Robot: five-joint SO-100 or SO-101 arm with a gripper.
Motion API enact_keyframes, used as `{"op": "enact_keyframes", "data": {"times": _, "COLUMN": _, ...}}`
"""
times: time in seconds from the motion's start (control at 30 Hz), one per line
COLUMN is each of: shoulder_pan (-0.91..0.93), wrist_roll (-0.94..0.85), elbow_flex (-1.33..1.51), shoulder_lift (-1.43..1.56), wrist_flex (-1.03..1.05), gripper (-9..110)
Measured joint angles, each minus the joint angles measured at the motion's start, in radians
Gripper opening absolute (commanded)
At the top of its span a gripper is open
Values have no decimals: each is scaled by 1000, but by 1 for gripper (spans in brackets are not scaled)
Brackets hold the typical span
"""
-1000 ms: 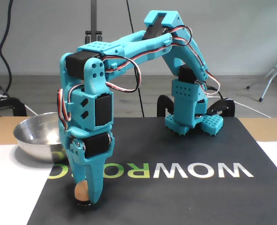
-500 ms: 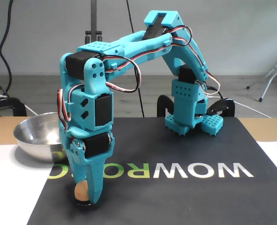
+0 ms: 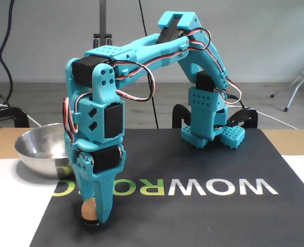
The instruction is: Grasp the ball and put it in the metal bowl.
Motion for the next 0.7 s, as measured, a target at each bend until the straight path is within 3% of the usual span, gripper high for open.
{"op": "enact_keyframes", "data": {"times": 0.37, "shoulder_pan": 0, "wrist_roll": 5, "elbow_flex": 0, "shoulder_lift": 0, "wrist_flex": 0, "gripper": 33}}
{"op": "enact_keyframes", "data": {"times": 0.7, "shoulder_pan": 0, "wrist_roll": 166, "elbow_flex": 0, "shoulder_lift": 61, "wrist_flex": 2, "gripper": 34}}
